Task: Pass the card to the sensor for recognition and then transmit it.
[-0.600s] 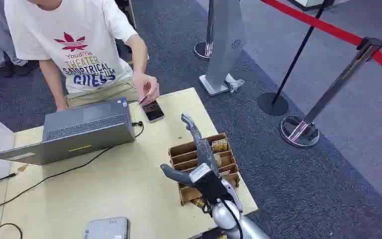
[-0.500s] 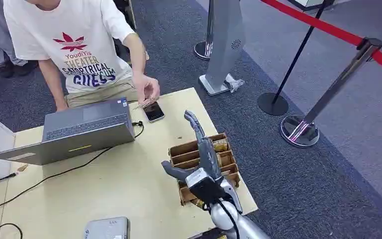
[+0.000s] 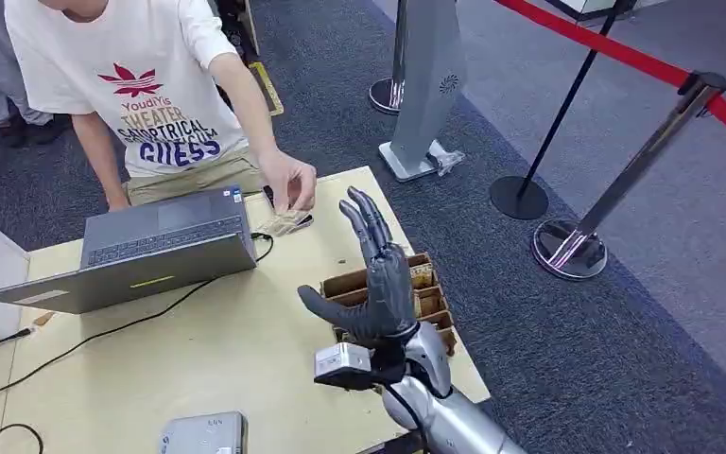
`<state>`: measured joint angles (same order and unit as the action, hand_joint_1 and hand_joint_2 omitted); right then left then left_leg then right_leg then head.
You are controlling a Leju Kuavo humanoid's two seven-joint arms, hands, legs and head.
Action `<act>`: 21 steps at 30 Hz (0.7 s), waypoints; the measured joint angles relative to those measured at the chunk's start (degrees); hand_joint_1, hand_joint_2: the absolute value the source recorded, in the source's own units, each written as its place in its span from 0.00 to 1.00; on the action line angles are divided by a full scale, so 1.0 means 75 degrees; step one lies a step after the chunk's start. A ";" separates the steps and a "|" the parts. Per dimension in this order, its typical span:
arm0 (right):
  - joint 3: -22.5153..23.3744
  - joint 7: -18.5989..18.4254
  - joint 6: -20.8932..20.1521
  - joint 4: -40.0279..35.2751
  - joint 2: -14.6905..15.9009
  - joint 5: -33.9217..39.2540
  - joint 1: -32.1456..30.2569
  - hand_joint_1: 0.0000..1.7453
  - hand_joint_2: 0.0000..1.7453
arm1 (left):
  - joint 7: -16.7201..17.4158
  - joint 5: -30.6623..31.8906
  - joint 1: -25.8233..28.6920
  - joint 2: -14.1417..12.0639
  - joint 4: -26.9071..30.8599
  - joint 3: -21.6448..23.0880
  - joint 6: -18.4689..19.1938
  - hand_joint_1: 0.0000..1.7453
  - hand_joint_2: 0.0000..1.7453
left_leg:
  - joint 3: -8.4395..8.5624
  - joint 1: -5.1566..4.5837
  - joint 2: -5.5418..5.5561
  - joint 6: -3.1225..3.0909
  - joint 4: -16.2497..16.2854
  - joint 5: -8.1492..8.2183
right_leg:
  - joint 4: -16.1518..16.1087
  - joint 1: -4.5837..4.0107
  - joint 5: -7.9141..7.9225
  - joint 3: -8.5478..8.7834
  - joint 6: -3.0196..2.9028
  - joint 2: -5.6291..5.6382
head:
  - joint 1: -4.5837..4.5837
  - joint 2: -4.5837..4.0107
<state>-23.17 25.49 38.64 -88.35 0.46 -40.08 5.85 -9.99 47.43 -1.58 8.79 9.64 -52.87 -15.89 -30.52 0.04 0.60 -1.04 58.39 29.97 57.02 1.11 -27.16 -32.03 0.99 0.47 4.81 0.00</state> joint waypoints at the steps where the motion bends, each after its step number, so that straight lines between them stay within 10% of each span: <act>1: -0.0035 -0.0012 0.0009 0.0087 0.0020 -0.0053 0.0087 0.00 1.00 | 0.0000 0.0000 0.0000 -0.0003 -0.0003 -0.0003 -0.0006 0.00 0.00 | 0.0000 0.0000 -0.0001 0.0000 0.0000 0.0000 | 0.0000 0.0000 0.0000 0.0000 0.0000 0.0001 | -0.0003 0.0000; 19: -0.0775 0.0309 0.0047 0.1807 0.0108 0.0276 0.1588 0.00 1.00 | -0.0012 -0.0268 0.0005 -0.0044 -0.0012 -0.0355 -0.0178 0.00 0.00 | 0.0000 0.0000 -0.0001 -0.0001 0.0000 -0.0003 | 0.0002 0.0000 0.0001 0.0002 0.0000 -0.0001 | -0.0003 0.0000; 21: -0.0833 0.0335 0.0050 0.1877 0.0108 0.0303 0.1636 0.21 1.00 | -0.0012 -0.0288 0.0004 -0.0047 -0.0012 -0.0382 -0.0189 0.00 0.00 | 0.0000 0.0000 -0.0001 -0.0001 0.0000 -0.0003 | 0.0002 0.0000 0.0001 0.0002 0.0000 -0.0001 | -0.0003 0.0000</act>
<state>-29.42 28.00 39.01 -74.27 1.27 -37.81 18.12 -10.08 45.27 -1.55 8.44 9.55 -55.73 -17.31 -30.52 0.04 0.59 -1.05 58.39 29.94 57.03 1.11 -27.15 -32.02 0.99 0.47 4.79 0.00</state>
